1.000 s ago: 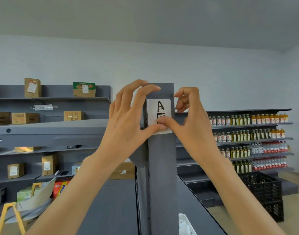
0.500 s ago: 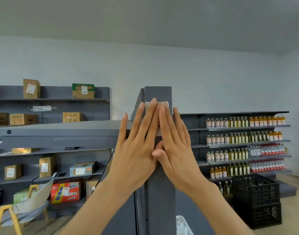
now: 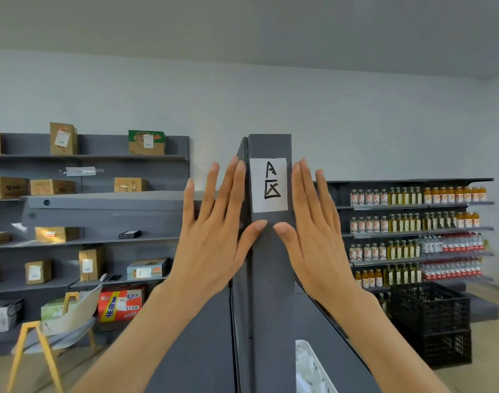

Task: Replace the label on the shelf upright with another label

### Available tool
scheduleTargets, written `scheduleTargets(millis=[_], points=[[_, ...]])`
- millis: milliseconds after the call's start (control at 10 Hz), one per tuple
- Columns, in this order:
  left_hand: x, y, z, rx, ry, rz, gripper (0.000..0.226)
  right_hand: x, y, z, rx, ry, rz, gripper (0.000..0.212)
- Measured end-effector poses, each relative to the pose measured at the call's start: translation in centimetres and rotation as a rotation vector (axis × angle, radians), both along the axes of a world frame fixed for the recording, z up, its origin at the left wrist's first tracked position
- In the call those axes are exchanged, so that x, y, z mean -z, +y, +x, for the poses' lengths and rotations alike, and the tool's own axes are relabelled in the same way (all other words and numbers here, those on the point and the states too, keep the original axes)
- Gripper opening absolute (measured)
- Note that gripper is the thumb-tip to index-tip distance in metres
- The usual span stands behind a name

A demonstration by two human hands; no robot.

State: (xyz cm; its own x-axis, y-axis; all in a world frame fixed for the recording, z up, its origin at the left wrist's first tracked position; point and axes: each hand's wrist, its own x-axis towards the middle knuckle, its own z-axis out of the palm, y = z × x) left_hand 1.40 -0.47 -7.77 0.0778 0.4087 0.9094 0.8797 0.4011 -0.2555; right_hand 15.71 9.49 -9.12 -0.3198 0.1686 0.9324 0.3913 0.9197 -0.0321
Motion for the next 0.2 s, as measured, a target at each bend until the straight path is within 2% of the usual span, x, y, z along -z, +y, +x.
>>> scheduleTargets(millis=[100, 200], points=[[-0.21, -0.53, 0.09, 0.085, 0.044, 0.032, 0.066, -0.36, -0.63, 0.05, -0.107, 0.097, 0.062, 0.066], [-1.01, -0.98, 0.32, 0.339, 0.03, 0.083, 0.049, -1.23, -1.34, 0.55, -0.246, 0.212, 0.086, 0.038]])
